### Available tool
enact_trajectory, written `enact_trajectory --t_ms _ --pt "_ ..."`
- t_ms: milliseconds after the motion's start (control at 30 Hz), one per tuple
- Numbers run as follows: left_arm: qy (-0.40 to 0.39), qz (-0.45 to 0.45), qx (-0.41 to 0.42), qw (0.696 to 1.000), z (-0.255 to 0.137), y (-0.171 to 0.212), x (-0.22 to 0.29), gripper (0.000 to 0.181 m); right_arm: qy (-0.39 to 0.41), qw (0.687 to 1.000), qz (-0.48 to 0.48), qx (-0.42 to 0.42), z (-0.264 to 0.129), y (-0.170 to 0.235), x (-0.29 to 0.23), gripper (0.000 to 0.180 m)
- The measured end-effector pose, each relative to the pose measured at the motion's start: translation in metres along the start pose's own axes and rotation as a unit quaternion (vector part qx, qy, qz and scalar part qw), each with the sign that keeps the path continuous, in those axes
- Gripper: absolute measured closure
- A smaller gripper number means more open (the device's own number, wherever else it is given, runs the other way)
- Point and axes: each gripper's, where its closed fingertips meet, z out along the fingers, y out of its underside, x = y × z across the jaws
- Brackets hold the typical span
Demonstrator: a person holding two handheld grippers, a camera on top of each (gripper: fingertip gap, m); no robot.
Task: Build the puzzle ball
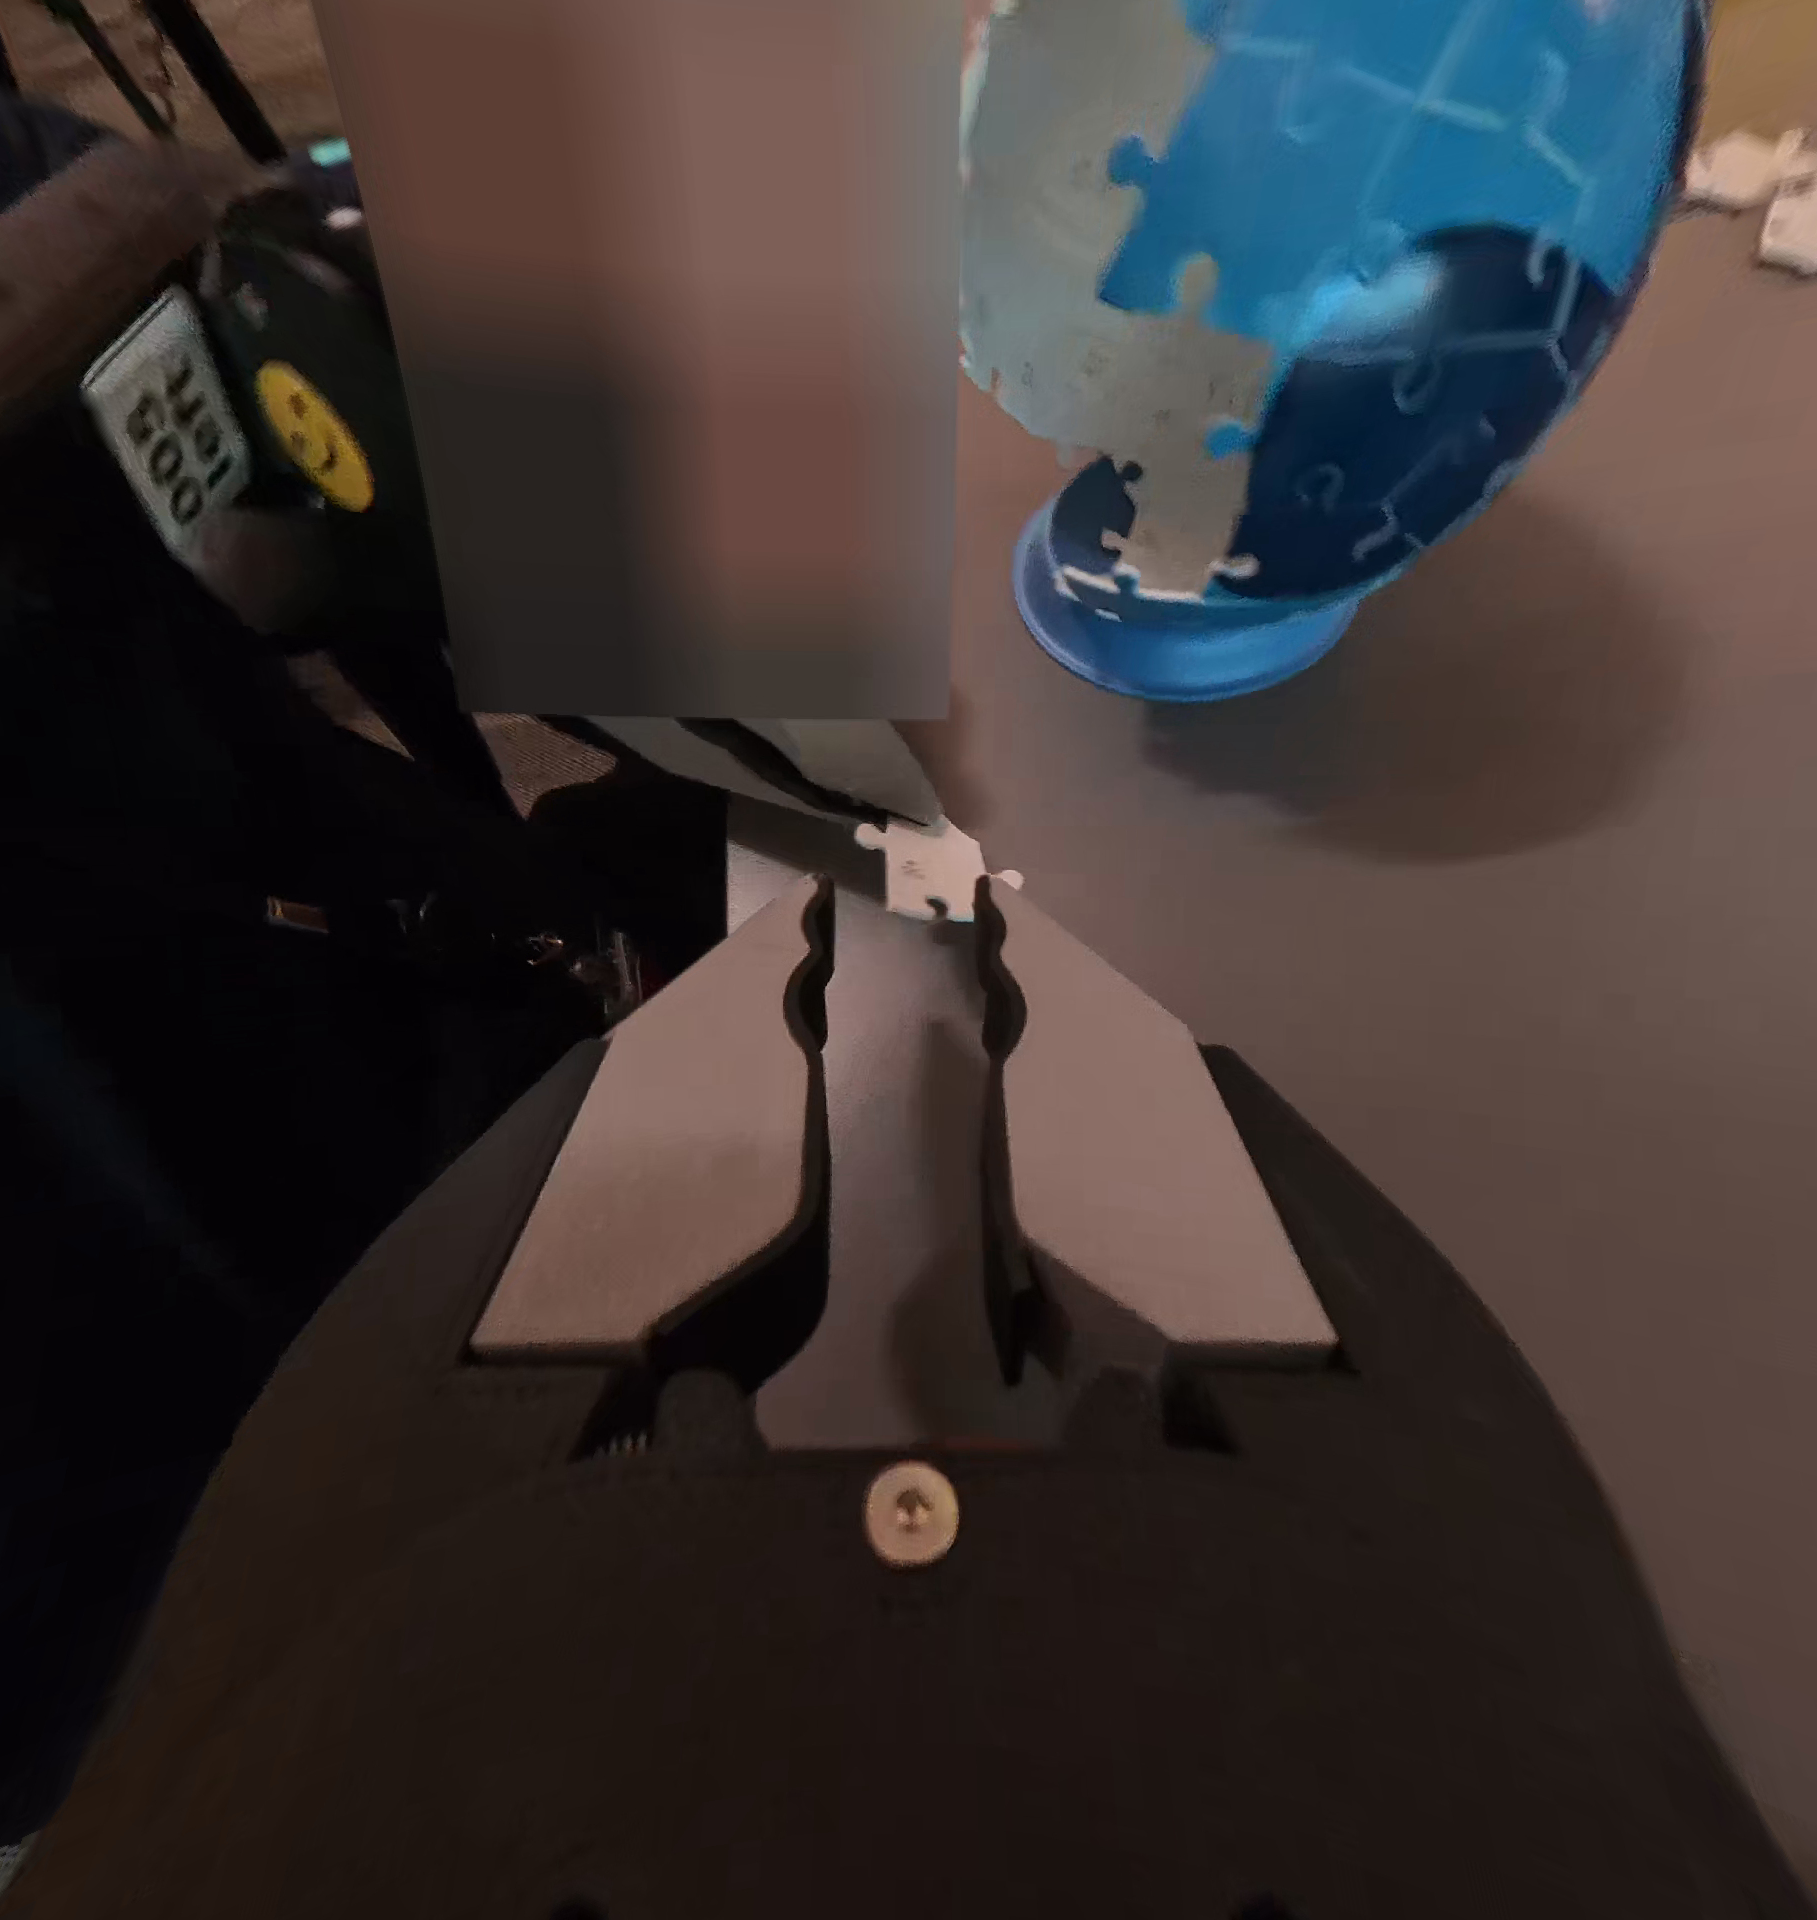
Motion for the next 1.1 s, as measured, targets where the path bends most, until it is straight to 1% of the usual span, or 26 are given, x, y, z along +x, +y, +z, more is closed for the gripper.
enact_trajectory --t_ms 100,233,300,400,600,733,1100 --pt "0.017 -0.009 0.015 1.0 -0.006 0.001 -0.003 0.181 0.04 0.995 -0.089 -0.011 0.0 -0.005 -0.008 0.156" --pt "0.051 -0.021 0.042 0.998 -0.017 -0.002 -0.003 0.181 0.109 0.972 -0.203 -0.046 0.008 -0.009 -0.014 0.159" --pt "0.061 -0.016 0.043 0.997 -0.021 0.001 -0.002 0.181 0.14 0.959 -0.241 -0.057 0.011 -0.012 -0.014 0.166" --pt "0.08 -0.014 0.044 0.996 -0.027 0.005 0.002 0.181 0.164 0.943 -0.281 -0.072 0.014 -0.014 -0.017 0.17" --pt "0.094 -0.011 0.043 0.995 -0.034 0.009 0.005 0.181 0.181 0.919 -0.337 -0.09 0.022 -0.015 -0.027 0.18" --pt "0.099 -0.012 0.044 0.994 -0.036 0.01 0.007 0.181 0.188 0.911 -0.352 -0.102 0.026 -0.016 -0.029 0.18" --pt "0.107 -0.029 0.061 0.992 -0.042 0.013 0.009 0.181 0.182 0.902 -0.375 -0.116 0.031 -0.015 -0.032 0.178"
